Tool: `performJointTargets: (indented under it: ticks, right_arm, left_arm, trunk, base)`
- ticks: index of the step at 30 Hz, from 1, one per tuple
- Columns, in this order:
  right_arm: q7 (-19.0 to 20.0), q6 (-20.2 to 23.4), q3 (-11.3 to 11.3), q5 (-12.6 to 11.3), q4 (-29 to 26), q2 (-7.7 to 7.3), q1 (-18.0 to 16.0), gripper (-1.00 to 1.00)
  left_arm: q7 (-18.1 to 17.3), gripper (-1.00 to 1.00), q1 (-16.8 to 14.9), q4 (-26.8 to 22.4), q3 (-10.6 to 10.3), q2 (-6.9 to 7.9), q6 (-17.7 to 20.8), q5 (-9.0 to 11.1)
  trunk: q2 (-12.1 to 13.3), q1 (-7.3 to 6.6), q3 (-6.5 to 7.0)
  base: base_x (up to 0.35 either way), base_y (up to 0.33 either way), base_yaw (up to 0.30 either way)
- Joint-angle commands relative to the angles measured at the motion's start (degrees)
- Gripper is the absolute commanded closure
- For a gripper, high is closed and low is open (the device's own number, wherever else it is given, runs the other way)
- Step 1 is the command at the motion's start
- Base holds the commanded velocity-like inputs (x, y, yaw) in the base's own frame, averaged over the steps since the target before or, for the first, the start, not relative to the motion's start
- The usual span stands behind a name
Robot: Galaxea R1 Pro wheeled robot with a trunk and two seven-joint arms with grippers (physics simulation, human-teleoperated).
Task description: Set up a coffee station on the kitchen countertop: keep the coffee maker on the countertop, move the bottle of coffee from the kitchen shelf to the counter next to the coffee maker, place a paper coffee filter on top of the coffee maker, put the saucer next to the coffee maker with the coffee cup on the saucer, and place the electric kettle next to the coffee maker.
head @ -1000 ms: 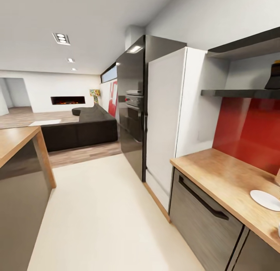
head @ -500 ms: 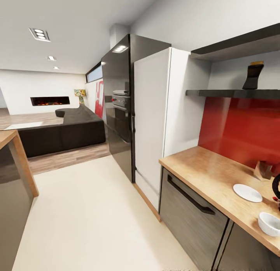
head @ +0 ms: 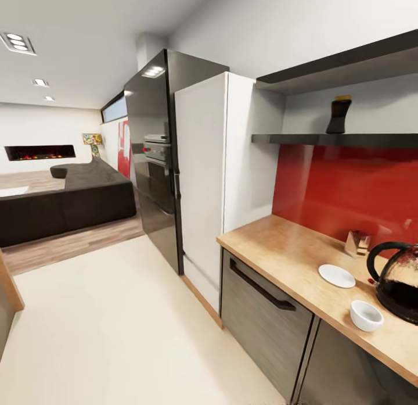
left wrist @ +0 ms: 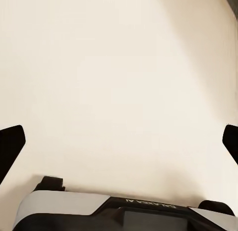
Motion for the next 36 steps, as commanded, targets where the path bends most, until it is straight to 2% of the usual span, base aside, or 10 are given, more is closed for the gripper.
performJointTargets:
  ticks: [1,7,15,22,36]
  right_arm:
    - [0.08,-0.47,0.14,0.14,0.23,0.01,-0.11,-1.00]
    - [0.00,-0.46,0.14,0.13,0.20,-0.02,-0.11,-1.00]
    - [-0.25,-0.56,0.06,-0.14,0.16,-0.17,-0.12,-1.00]
    - [-0.20,-0.49,0.06,-0.14,0.14,-0.10,-0.12,-1.00]
    - [-0.18,-0.45,0.06,-0.11,0.14,-0.08,-0.12,-1.00]
  left_arm:
    - [-0.08,-1.00,0.03,-0.10,0.17,-0.04,-0.02,0.36]
    - [-0.08,-1.00,0.04,-0.10,0.17,-0.04,-0.04,0.36]
    - [-0.08,-1.00,0.04,-0.10,0.17,-0.04,-0.03,0.36]
    - [-0.08,-1.00,0.03,-0.10,0.16,-0.04,0.06,0.36]
    - [-0.08,-1.00,0.03,-0.10,0.17,-0.04,-0.10,0.34]
  trunk:
    - [-0.06,0.01,-0.07]
    - [-0.06,0.01,-0.07]
    - [-0.06,0.01,-0.07]
    - [-0.06,0.01,-0.07]
    - [-0.06,0.01,-0.07]
  base:
    - [0.000,0.000,-0.250]
    - [0.000,0.000,-0.188]
    - [0.000,0.012,-0.019]
    - [0.000,0.198,-0.036]
    - [0.000,0.026,-0.227]
